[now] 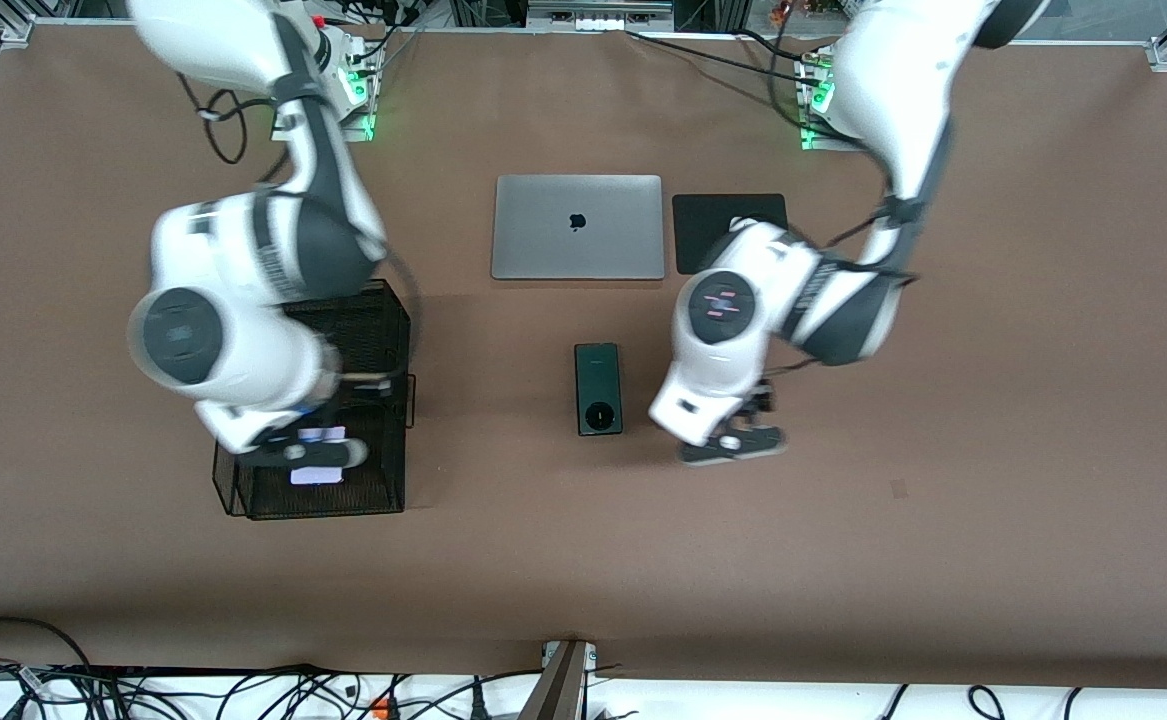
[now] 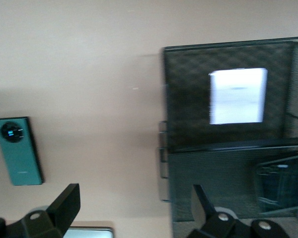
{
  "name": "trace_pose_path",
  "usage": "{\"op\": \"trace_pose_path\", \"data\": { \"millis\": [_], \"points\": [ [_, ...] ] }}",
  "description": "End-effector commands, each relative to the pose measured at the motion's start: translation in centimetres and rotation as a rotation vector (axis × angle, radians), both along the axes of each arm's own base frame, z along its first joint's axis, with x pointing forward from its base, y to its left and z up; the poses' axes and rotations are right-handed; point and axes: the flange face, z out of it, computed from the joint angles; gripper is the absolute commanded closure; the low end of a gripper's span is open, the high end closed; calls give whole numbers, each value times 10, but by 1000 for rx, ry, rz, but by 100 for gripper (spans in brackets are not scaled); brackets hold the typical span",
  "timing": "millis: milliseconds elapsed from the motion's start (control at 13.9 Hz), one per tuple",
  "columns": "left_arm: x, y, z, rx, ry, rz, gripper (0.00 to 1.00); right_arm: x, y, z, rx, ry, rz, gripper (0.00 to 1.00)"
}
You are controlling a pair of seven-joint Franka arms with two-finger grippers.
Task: Place phones with both arms
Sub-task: 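Release the white phone in the basket while the left gripper sets down the green phone, then grasp the green phone with the right gripper while the left gripper withdraws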
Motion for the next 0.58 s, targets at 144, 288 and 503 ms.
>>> {"op": "trace_pose_path", "data": {
  "millis": [144,288,503],
  "points": [
    [-6,115,102,-35,90,-33,0,-40,138,-59,77,-97,-39,1],
    [-12,146,140,-37,87,-26,0,-53,179,-92,113,-153,-14,1],
    [-25,185,186,-61,89,-39,0,-72,209,-141,98,-167,15,1]
  ]
}}
